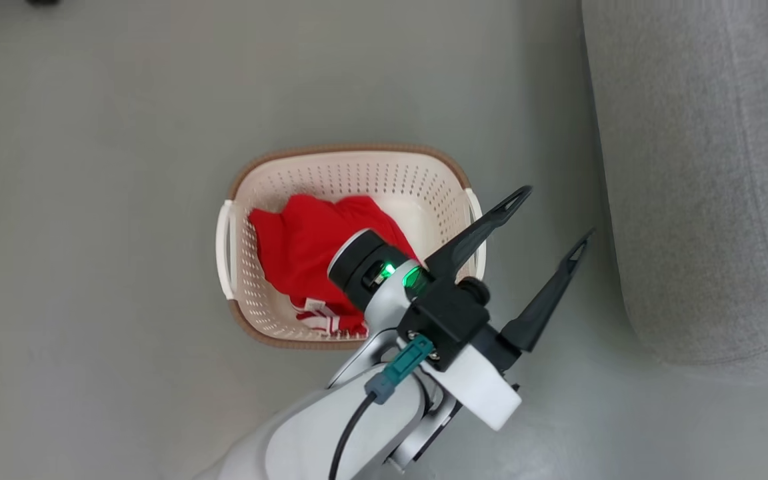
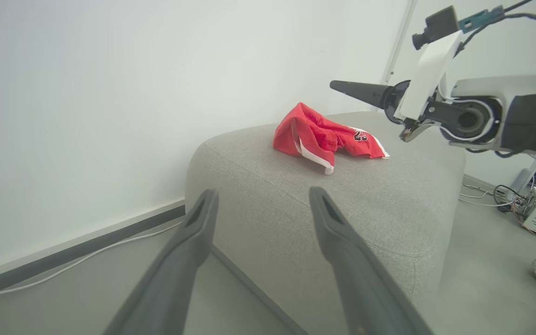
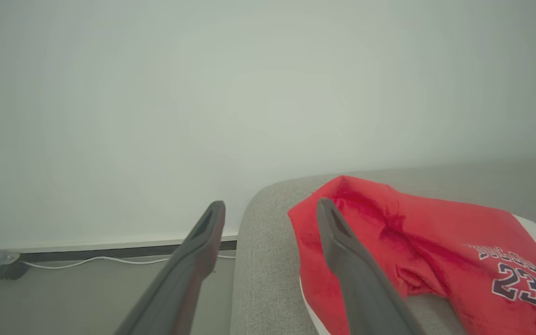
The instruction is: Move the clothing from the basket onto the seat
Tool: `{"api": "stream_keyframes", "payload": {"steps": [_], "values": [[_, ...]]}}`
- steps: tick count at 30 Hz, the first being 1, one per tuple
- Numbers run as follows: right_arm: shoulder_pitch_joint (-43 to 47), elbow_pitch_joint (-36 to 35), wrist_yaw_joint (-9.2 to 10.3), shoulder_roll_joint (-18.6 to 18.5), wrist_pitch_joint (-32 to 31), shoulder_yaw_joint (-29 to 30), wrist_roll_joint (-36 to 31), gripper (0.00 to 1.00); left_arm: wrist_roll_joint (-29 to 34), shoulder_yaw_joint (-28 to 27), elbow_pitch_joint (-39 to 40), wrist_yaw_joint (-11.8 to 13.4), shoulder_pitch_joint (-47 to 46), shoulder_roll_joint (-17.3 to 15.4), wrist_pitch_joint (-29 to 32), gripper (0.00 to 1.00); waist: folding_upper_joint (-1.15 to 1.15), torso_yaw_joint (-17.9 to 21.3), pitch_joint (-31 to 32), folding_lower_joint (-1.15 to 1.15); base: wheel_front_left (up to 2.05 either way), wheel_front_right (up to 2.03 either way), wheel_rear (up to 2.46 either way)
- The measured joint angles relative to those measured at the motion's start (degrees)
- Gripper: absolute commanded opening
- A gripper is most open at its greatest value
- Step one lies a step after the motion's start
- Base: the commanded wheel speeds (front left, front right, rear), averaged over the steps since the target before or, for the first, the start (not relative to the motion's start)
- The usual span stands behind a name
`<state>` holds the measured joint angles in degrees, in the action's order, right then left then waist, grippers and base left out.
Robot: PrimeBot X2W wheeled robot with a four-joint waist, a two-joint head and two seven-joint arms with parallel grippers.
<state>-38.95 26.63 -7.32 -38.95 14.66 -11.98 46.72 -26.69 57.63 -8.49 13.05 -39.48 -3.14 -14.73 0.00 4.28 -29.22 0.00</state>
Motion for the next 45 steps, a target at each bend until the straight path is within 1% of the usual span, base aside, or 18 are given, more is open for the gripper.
{"api": "stream_keyframes", "payload": {"steps": [4, 9, 18, 21, 25, 26, 28, 29, 35, 41, 45], "values": [[2.3, -1.8, 0.0, 1.3, 0.0, -0.5, -1.0, 1.0, 0.2, -2.4, -1.0, -1.0, 3.4, 0.1, 0.0, 1.0, 0.0, -0.6, 3.4, 0.0, 0.0, 0.0, 0.0], [4.8, -3.6, 0.0, 2.8, 0.0, -1.1, -2.1, 1.0, 1.5, -6.8, -1.5, -1.7, 7.4, 0.2, 0.0, 1.0, 0.0, -1.4, 7.6, 0.0, 0.0, 0.0, 0.0], [9.7, -5.5, 0.0, 5.3, 0.0, -2.0, -6.4, 1.0, 3.1, -14.1, -3.2, -4.0, 14.3, 0.3, 0.0, 1.0, 0.0, -3.1, 13.8, 0.0, 0.0, 0.0, 0.0], [11.3, -5.7, 0.0, 6.5, 0.0, -2.0, -7.9, 1.0, 3.8, -16.8, -3.6, -5.2, 16.6, 0.3, 0.0, 1.0, 0.0, -3.8, 15.6, 0.0, 0.0, 0.0, 0.0], [13.9, -5.9, 0.0, 8.6, 0.0, -1.9, -8.8, 1.0, 4.7, -20.8, -4.1, -5.6, 20.1, 0.4, 0.0, 1.0, 0.0, -4.6, 18.2, 0.0, 0.0, 0.0, 0.0], [14.7, -5.9, 0.0, 9.1, 0.0, -1.9, -9.1, 1.0, 5.2, -21.8, -4.4, -6.0, 21.0, 0.4, 0.0, 1.0, 0.0, -4.8, 18.9, 0.0, 0.0, 0.0, 0.0], [16.1, -5.9, 0.0, 10.2, 0.0, -2.0, -10.0, 1.0, 5.9, -24.2, -4.6, -6.0, 22.9, 0.4, 0.0, 1.0, 0.0, -5.3, 20.2, 0.0, 0.0, 0.0, 0.0], [17.5, -6.0, 0.0, 11.3, 0.0, -2.0, -10.7, 1.0, 6.5, -26.8, -4.9, -6.0, 24.7, 0.4, 0.0, 1.0, 0.0, -5.6, 21.6, 0.0, 0.0, 0.0, 0.0], [21.2, -6.5, 0.0, 14.1, 0.0, -2.2, -11.9, 1.0, 9.3, -34.0, -4.7, -6.0, 30.0, 0.4, 0.0, 1.0, 0.0, -6.4, 24.8, 0.0, 0.0, 0.0, 0.0], [23.6, -7.8, 0.0, 16.4, 0.0, -1.3, -14.0, 1.0, 10.5, -40.1, -4.5, -5.8, 34.2, 0.4, 0.0, 1.0, 0.0, -6.4, 27.0, 0.0, 0.0, 0.0, 0.0], [26.0, -8.5, 0.0, 18.0, 0.0, -1.2, -16.0, 1.0, 10.5, -42.8, -4.4, -5.3, 36.6, 0.4, 0.0, 1.0, 0.0, -6.1, 28.0, 0.0, 0.0, 0.0, 0.0]]}}
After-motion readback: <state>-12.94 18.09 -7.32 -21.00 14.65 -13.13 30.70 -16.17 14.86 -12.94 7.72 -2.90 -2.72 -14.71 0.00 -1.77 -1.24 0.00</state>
